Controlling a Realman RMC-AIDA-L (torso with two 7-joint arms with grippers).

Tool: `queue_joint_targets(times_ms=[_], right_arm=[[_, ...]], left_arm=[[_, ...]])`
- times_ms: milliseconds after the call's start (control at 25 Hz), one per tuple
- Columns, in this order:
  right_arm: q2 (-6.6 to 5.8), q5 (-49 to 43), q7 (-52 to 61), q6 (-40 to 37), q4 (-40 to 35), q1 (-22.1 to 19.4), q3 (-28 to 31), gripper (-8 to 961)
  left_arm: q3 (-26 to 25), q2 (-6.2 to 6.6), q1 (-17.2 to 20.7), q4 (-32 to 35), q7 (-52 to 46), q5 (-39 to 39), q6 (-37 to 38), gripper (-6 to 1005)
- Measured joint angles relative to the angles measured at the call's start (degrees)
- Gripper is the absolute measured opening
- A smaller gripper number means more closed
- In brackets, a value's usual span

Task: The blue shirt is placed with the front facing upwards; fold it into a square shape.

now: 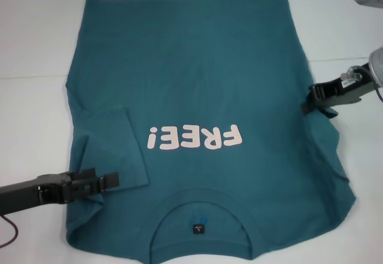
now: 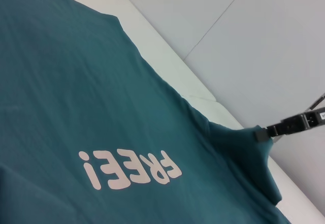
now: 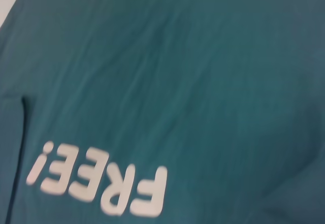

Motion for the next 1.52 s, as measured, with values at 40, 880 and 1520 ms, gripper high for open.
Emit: queue_joint_targets(times_ms=[40,880,1520], right_arm=[[0.01,0.00,0.41,0.65,0.03,0.01,-0.14,10],[1.11,-2.16,5.09,12.59,7.10,1.74,-7.64,14],[1.38,1.47,4.89,12.00,7.85,1.38,-8.68,59]], left_arm=[[0.01,0.00,0.00,0.00,-0.01,-0.07,0.00,936],[0.01,0.00,-0.22,-0.48,-0.47,-0.35,-1.41,935],[0.01,0.00,-0.05,-0.63,-0.46,-0.34,-1.49,934]])
